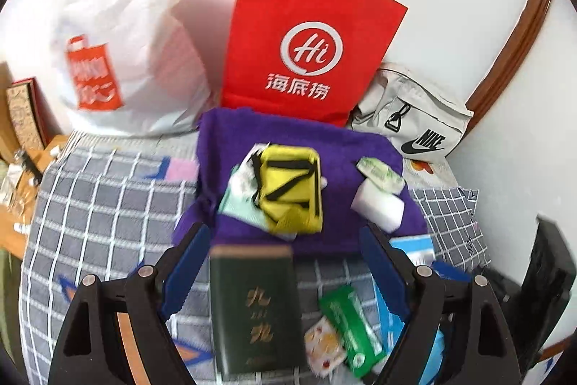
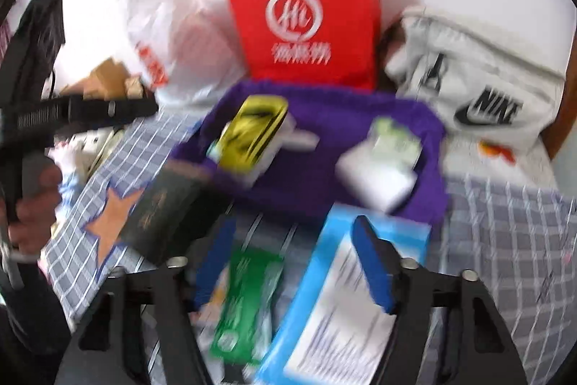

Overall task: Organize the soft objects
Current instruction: 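Grasp the dark green packet with the right tool while the left tool moves toward the orange-print packet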

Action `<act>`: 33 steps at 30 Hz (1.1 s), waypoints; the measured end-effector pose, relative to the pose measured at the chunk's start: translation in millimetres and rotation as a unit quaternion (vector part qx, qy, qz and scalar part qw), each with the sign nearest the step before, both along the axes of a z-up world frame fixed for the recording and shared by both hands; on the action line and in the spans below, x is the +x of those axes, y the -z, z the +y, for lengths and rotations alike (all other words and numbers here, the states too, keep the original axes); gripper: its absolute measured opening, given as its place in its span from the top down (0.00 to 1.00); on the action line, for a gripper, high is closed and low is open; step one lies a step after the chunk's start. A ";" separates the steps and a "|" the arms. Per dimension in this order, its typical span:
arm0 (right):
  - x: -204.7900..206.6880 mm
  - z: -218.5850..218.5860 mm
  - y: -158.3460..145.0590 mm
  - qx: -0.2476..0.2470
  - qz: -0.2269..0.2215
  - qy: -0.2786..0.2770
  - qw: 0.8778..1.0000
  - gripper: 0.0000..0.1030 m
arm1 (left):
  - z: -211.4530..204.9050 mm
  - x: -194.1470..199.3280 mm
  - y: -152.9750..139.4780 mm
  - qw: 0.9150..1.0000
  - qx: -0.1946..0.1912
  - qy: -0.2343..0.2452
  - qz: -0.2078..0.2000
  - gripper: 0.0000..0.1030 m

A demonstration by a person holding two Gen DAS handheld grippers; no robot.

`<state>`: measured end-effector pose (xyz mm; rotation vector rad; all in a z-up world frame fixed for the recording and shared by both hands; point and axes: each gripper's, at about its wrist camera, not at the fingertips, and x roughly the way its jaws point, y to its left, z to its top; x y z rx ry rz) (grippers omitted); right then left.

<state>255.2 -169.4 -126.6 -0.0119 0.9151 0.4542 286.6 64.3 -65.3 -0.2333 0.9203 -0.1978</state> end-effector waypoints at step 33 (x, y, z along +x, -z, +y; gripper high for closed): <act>-93.8 58.8 62.5 -0.098 -0.010 -0.001 0.995 0.95 | 68.0 -103.7 55.1 0.997 -0.063 -0.032 0.040 0.18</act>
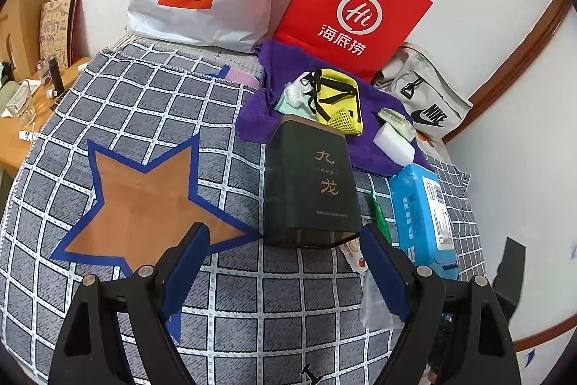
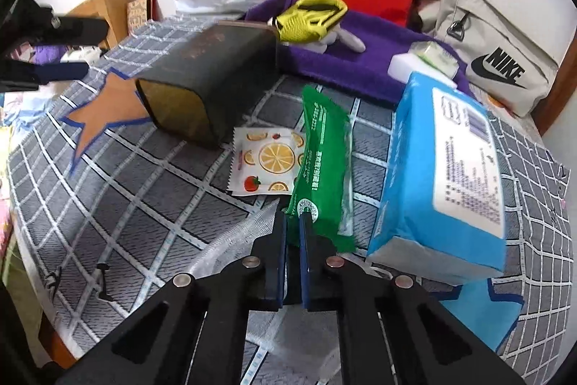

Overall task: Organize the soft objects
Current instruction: 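Grasp the dark green packet with the right tool while the left tool moves toward the orange-print packet, then grasp the orange-slice print packet with the left tool while the right tool holds the green packet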

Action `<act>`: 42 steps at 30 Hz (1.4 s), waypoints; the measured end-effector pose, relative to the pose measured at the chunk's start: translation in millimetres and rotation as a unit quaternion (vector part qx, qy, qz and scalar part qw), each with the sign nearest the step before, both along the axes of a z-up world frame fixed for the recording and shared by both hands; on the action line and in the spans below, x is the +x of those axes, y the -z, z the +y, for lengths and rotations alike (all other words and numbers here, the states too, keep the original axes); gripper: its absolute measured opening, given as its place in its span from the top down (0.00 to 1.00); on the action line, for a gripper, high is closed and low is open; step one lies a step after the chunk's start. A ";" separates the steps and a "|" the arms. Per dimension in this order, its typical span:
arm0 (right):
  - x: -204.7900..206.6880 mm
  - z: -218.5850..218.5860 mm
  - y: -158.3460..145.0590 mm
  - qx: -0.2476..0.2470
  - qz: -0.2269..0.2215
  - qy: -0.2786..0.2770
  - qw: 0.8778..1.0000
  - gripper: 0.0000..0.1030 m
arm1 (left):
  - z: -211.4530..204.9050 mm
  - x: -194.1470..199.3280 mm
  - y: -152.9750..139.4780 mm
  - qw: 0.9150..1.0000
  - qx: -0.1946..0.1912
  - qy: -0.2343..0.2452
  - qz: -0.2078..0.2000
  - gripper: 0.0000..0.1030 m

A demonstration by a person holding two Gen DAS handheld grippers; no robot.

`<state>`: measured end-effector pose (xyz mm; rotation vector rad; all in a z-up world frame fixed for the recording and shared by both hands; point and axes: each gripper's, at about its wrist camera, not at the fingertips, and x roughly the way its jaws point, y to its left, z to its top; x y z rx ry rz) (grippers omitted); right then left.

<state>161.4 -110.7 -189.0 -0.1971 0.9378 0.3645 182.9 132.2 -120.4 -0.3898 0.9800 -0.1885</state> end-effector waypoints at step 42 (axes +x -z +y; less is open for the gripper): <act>-16.5 7.9 18.5 0.052 0.015 -0.095 0.994 0.69 | -32.5 -33.6 14.1 0.997 0.061 -0.001 0.036 0.18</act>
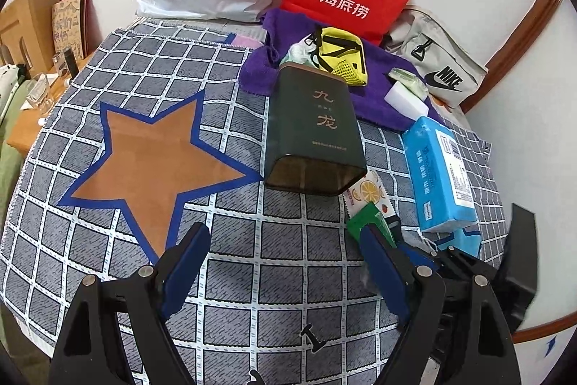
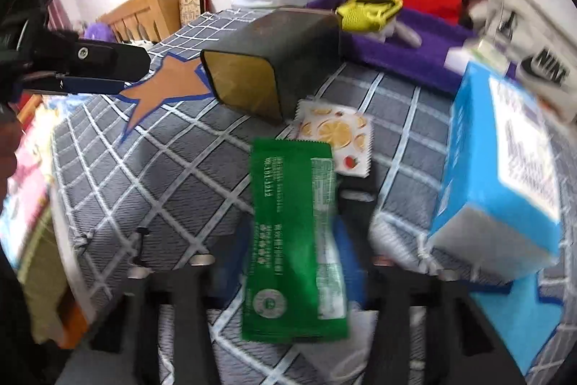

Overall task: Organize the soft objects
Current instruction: 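Grasp the orange-slice print packet with the left tool while the right tool holds the green packet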

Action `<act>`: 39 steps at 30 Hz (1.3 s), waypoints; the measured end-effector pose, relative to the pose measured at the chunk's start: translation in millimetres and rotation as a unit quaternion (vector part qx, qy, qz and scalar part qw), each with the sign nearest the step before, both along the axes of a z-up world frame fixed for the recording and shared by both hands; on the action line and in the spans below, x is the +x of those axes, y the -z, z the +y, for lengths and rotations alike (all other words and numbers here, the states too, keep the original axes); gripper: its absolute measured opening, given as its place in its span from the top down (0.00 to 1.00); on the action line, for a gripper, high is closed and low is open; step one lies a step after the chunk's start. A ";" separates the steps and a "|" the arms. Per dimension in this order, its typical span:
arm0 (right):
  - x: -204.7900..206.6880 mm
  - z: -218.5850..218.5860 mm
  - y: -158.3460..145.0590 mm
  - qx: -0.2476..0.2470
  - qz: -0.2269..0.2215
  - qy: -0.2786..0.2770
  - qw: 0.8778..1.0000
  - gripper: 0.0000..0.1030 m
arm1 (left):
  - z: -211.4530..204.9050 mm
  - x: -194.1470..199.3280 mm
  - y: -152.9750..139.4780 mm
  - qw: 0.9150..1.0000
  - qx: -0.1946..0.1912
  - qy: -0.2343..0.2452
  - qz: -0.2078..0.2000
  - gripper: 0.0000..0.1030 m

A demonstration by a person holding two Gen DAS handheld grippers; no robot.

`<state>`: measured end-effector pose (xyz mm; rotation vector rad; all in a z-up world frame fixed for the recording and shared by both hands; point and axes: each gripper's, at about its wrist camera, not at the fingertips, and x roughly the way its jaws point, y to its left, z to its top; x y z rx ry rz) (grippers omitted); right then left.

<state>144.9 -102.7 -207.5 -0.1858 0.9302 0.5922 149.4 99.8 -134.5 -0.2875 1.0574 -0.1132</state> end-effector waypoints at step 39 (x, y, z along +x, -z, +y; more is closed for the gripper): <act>-42.5 -149.4 13.4 0.058 0.002 0.071 0.996 0.69 | -130.2 51.7 55.0 0.997 0.073 -0.014 0.030 0.26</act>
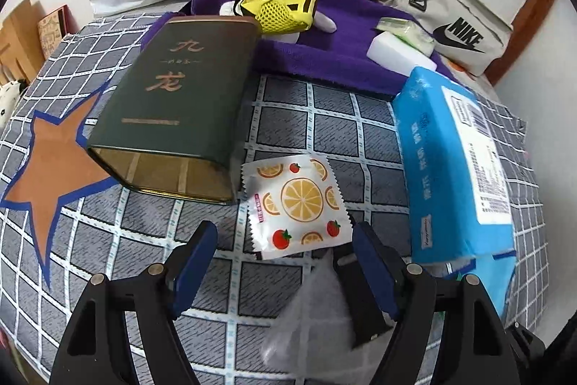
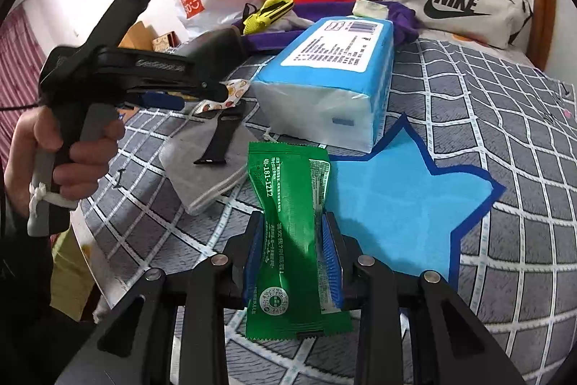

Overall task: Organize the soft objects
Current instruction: 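Grasp the orange-slice print packet with the left tool while the right tool holds the green packet, then lift and carry the orange-print and green packets over the purple towel with both tools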

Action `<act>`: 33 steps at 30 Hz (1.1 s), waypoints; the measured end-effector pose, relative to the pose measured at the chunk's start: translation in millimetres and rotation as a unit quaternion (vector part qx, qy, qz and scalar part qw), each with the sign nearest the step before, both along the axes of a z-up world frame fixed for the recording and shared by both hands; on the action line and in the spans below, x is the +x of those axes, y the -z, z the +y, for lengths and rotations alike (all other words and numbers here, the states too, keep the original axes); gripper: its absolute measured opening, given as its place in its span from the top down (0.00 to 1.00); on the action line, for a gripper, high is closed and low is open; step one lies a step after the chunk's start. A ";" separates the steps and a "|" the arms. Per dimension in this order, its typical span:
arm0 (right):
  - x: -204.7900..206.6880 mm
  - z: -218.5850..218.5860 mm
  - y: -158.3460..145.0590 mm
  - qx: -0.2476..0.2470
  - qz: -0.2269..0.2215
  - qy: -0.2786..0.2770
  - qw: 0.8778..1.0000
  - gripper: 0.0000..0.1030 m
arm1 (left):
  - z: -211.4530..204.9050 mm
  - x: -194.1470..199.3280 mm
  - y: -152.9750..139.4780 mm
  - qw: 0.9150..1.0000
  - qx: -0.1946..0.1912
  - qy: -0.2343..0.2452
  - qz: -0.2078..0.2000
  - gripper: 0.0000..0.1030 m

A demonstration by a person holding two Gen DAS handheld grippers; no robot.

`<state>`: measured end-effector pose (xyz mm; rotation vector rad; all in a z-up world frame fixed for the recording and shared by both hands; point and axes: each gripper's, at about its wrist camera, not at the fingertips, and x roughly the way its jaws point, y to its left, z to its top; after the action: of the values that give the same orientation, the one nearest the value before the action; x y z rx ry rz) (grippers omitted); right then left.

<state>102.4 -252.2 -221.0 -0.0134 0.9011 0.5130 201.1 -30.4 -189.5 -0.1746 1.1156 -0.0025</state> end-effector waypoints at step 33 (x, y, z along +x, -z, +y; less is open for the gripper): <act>-4.0 -2.8 -1.7 -0.026 0.008 0.039 0.999 0.68 | 38.0 -54.9 -14.2 0.999 0.033 0.017 0.008 0.62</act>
<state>98.4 -255.0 -219.2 -0.0215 0.9268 0.4173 146.2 7.6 -175.3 -0.0958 1.1333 0.0049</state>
